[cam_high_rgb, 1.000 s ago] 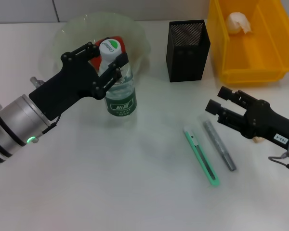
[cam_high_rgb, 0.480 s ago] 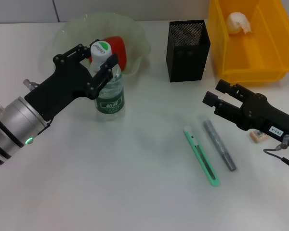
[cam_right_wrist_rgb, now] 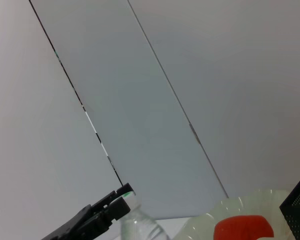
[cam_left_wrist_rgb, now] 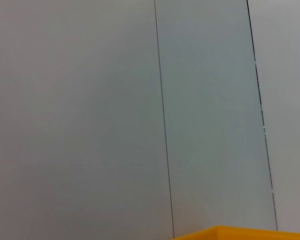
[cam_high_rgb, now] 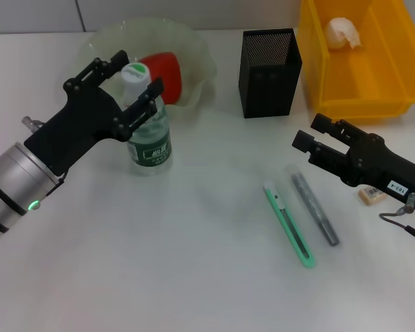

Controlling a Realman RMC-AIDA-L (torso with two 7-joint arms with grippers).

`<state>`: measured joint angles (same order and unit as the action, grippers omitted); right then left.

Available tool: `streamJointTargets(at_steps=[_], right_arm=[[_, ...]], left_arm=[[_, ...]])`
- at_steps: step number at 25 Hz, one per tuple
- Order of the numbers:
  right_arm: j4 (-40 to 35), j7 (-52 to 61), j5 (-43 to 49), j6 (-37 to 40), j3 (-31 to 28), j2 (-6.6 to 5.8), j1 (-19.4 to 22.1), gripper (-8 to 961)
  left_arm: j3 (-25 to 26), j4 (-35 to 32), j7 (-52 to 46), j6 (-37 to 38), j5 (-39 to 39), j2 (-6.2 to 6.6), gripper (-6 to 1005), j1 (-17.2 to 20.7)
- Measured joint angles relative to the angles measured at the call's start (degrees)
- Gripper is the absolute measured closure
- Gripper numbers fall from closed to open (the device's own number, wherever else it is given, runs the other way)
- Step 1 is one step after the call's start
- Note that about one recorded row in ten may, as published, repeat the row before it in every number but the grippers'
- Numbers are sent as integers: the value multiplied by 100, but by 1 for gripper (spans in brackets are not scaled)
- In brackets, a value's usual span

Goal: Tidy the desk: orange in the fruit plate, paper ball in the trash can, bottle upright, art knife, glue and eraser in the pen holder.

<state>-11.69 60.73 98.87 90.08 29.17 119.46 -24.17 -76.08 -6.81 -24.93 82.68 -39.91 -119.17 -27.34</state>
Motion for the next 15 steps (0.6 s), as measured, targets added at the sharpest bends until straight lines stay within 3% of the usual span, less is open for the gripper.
streamJointTargets(at_steps=[6, 9, 11, 12, 13, 15], right_arm=[[-267, 195, -5, 214, 11, -29, 32, 204], [-1202, 1119, 169, 506, 85, -90, 115, 205], [-2155, 2141, 414, 819, 134, -186, 181, 205], [-3068, 3018, 675, 1138, 151, -295, 194, 205], [-3068, 3018, 675, 1138, 151, -295, 194, 205], [-4053, 3853, 1043, 1488, 187, -375, 125, 205]], left_arm=[[2, -120, -398, 726, 213, 28, 225, 260], [-29, -609, -1479, 1085, 106, 246, 224, 603], [-64, -958, -2157, 1091, -318, 542, 223, 825], [-61, -1114, -2510, 1084, -964, 800, 223, 883], [-61, -1114, -2510, 1084, -964, 800, 223, 883], [-32, -1268, -2832, 1100, -1780, 999, 224, 878]])
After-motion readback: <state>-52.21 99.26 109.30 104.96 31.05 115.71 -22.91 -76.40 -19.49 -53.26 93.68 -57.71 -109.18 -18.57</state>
